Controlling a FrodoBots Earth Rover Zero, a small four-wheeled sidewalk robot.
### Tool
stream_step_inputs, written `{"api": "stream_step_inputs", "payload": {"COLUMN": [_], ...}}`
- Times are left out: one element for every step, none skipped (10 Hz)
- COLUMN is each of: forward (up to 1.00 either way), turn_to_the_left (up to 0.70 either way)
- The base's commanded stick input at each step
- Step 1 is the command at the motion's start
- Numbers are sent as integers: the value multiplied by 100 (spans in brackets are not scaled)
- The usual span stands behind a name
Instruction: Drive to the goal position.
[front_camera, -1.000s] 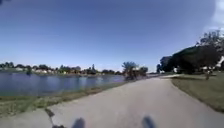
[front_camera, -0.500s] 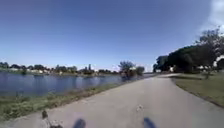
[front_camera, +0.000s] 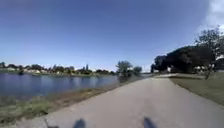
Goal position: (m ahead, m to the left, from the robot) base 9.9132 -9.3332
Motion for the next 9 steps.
{"api": "stream_step_inputs", "payload": {"forward": [85, 85, 85, 85, 85, 85, 85, 85, 85], "turn_to_the_left": [0, -15, -34, -34, -28, 0, 0, 0, 0]}}
